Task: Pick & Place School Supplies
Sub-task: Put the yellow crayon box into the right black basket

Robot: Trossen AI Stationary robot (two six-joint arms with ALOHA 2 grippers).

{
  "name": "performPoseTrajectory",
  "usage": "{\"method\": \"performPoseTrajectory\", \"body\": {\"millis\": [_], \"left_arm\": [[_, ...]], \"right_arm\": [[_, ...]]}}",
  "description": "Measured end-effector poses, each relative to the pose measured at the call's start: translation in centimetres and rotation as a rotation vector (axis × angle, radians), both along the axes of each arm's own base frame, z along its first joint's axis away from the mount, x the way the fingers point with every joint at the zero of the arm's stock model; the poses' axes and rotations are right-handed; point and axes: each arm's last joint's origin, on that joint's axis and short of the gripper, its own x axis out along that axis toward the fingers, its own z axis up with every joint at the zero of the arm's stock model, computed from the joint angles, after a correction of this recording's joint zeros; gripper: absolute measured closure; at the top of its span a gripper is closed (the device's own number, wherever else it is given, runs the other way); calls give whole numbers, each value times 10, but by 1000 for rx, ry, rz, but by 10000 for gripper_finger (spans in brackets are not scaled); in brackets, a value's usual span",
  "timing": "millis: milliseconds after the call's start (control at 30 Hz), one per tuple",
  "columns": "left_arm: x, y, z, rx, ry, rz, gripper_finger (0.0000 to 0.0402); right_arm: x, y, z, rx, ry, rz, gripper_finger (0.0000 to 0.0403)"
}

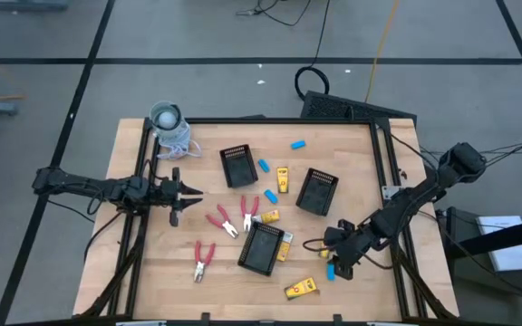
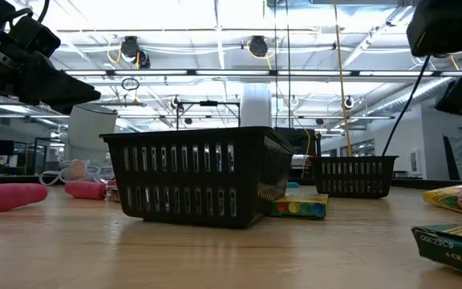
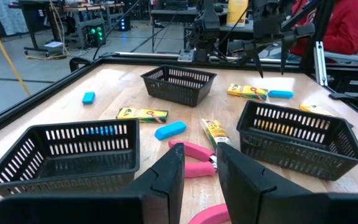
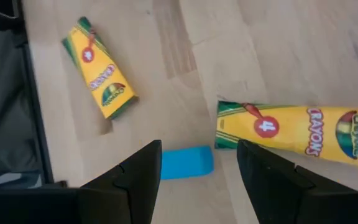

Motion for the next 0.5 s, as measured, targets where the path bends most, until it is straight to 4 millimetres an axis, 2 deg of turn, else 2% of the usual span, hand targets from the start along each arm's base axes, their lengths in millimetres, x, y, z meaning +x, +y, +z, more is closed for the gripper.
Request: {"method": "performPoseTrajectory", "body": {"millis": [233,500], "left_arm": [[0,0,0,2,0,3,304],[0,0,0,7,1,1,304]], "right_arm": [[-2,0,-4,18,62,4,202],[0,-4,-4,-49,33,110,191]]}}
